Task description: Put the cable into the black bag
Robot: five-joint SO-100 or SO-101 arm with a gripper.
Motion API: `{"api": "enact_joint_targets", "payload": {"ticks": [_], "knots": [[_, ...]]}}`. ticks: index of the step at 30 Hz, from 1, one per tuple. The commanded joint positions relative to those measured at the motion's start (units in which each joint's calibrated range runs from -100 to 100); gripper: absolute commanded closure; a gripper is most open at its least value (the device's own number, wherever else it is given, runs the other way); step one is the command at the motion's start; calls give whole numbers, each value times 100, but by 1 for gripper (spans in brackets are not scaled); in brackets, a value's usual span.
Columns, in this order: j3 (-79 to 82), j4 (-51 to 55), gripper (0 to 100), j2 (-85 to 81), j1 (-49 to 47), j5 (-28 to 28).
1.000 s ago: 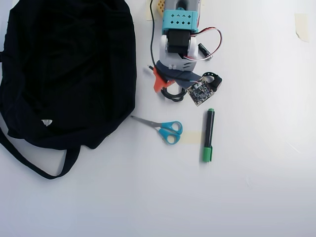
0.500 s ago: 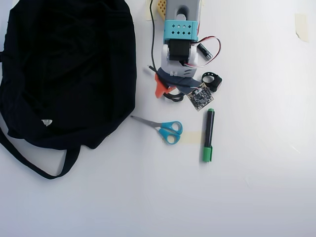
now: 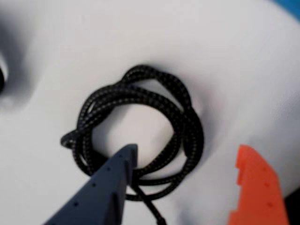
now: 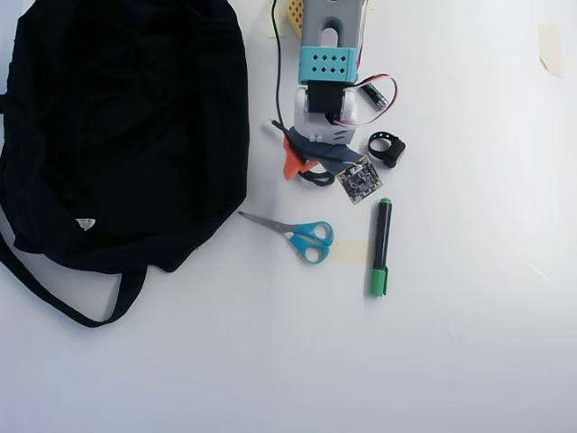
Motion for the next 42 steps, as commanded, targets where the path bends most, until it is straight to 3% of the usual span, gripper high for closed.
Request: {"api": "enact_joint_targets", "payload": {"ticks": [1, 29, 37, 42], "knots": [[88, -131, 72, -38, 18, -23], [492, -450, 73, -29, 70, -96], [519, -450, 86, -29, 85, -165], [519, -450, 89, -29, 85, -165]]}}
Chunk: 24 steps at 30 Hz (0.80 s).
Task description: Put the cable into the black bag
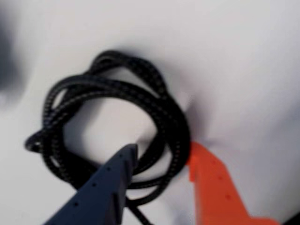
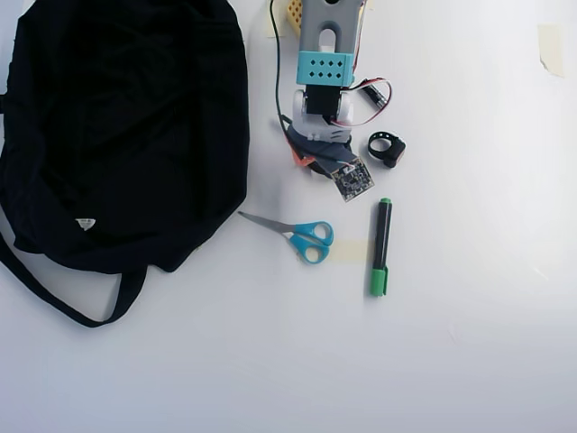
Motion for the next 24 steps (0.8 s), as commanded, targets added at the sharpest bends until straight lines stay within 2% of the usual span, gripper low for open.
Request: {"api": "enact_joint_targets", "payload": {"ticks": [1, 24], "knots": [[-24, -46, 89, -13, 41, -18], [-104, -55, 89, 203, 41, -18]]}}
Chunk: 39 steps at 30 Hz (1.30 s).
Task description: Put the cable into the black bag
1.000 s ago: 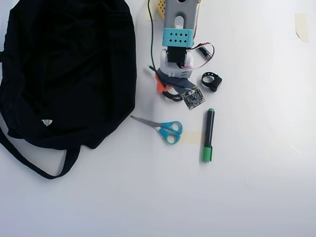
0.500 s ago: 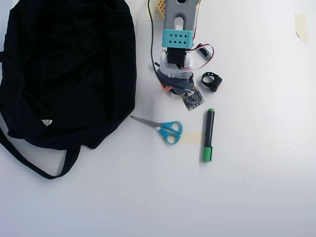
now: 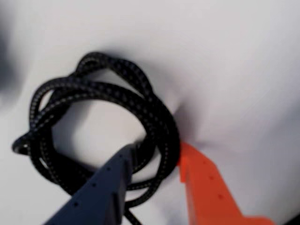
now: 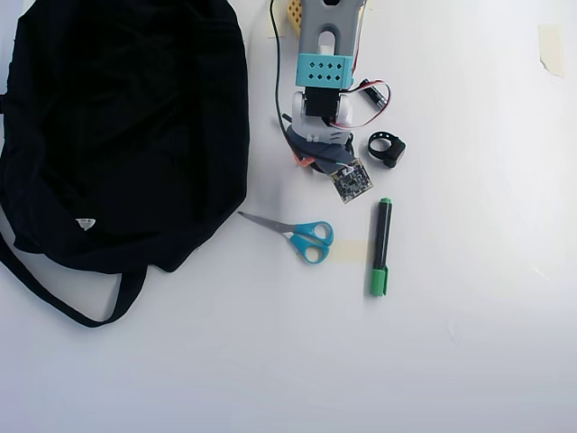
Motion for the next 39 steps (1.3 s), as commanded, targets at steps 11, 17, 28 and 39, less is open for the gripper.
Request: {"api": "enact_joint_targets", "payload": {"ticks": [11, 17, 28, 39], "knots": [[-82, -46, 97, 20, 11, -18], [-82, -46, 98, -38, 11, -44], [-334, 40, 98, -112, -56, -97], [-828, 436, 98, -121, -123, -191]]}}
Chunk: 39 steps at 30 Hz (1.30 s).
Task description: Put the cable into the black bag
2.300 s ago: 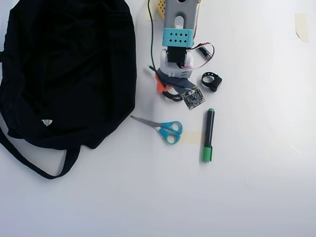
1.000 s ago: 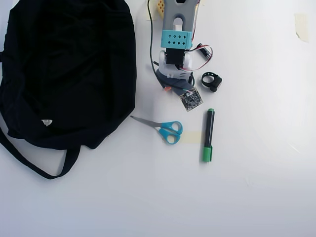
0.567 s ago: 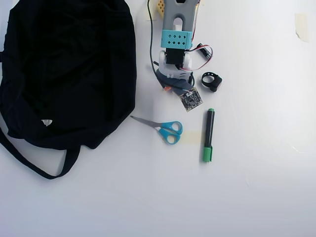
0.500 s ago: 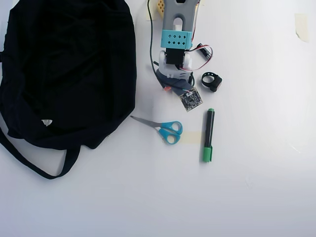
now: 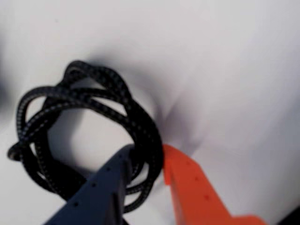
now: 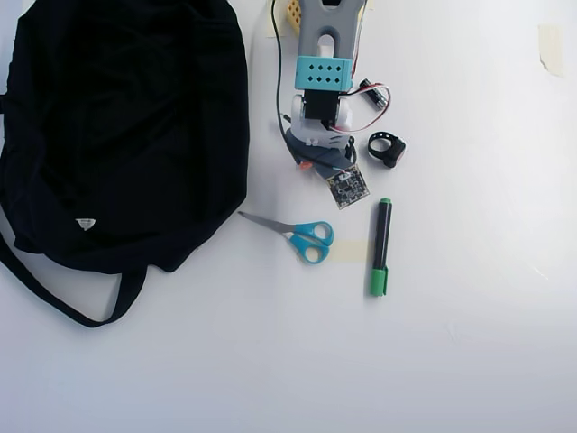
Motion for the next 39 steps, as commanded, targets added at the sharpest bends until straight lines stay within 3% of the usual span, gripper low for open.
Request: {"api": "enact_joint_targets", "payload": {"ticks": [1, 15, 32, 39], "knots": [[-541, 454, 98, -162, -109, -15], [-1754, 1996, 98, -303, -116, -15], [-1682, 2159, 98, -1822, 33, -15], [-1682, 2495, 98, -2270, 168, -618]]}}
